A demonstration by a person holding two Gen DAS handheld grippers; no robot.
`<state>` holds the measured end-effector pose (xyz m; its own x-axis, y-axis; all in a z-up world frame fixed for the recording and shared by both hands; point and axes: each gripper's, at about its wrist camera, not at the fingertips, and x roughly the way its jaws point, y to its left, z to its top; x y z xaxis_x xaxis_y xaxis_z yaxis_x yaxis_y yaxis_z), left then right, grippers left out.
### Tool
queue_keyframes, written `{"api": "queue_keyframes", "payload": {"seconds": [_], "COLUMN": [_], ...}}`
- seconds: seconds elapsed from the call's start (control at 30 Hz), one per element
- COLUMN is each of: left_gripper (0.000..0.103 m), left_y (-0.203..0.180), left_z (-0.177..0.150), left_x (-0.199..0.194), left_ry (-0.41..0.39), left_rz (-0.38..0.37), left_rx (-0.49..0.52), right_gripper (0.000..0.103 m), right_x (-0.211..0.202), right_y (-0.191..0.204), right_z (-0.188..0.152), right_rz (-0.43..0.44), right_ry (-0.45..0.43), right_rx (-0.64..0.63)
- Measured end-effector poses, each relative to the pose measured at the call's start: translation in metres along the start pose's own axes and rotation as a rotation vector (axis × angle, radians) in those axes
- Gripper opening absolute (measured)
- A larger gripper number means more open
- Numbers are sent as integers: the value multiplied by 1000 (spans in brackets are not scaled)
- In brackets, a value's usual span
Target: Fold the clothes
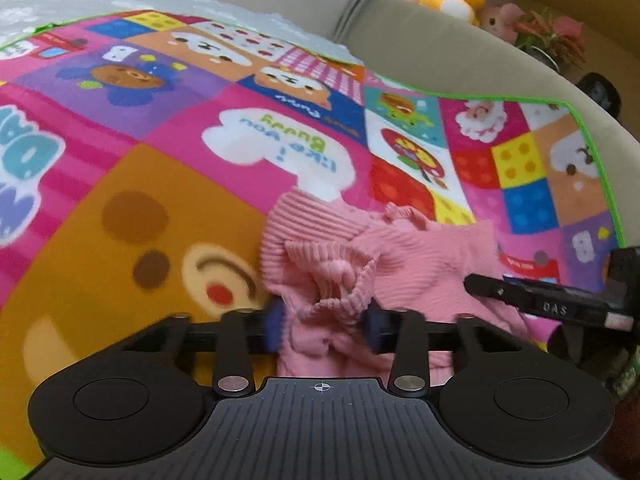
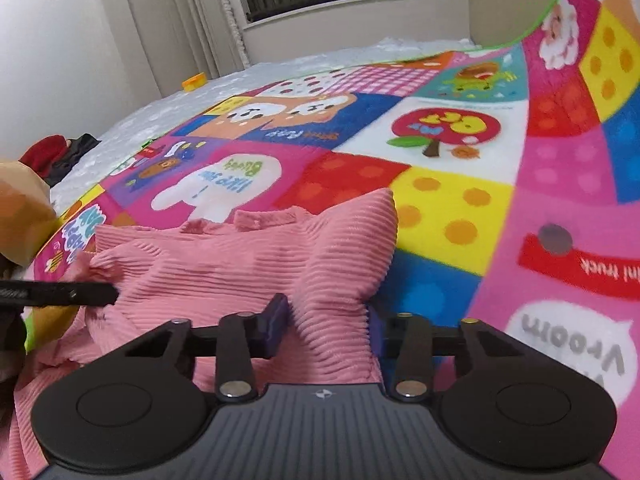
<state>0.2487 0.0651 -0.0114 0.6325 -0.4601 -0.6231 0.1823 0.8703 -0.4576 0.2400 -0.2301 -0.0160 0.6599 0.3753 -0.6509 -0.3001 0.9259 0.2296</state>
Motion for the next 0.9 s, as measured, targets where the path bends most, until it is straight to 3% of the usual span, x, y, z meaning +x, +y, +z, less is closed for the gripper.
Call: {"api": "queue_keyframes", "payload": {"seconds": [0.2, 0.33, 0.4, 0.47, 0.5, 0.6, 0.8, 0.9], "left_gripper": [35, 47, 57, 74, 76, 77, 75, 74], "left_y": [14, 24, 27, 30, 33, 41, 41, 32], "left_z": [42, 52, 38, 19, 5, -36, -94, -113], "left_x": [29, 15, -8, -33, -43, -74, -118, -128], "left_ry": [-19, -24, -20, -6, 4, 23, -74, -117], "left_rz": [54, 1, -47, -86, -90, -96, -106, -99], "left_rx": [13, -20, 4, 31, 33, 29, -76, -99], "right_gripper": [36, 41, 51, 66, 67, 69, 73, 73], "right_x": [33, 21, -5, -33, -46, -83, -130, -148], "right_y": [-4, -4, -5, -7, -9, -25, -53, -41], "right_z": [31, 41, 33, 18, 9, -26, -97, -125], "right_rz": [-41, -67, -80, -104, -113, -117, -63, -63], "right_ry": [-23, -69, -114, -146, -156, -160, -155, -173], "right_rx": [33, 19, -11, -39, -47, 5, 230, 200]}}
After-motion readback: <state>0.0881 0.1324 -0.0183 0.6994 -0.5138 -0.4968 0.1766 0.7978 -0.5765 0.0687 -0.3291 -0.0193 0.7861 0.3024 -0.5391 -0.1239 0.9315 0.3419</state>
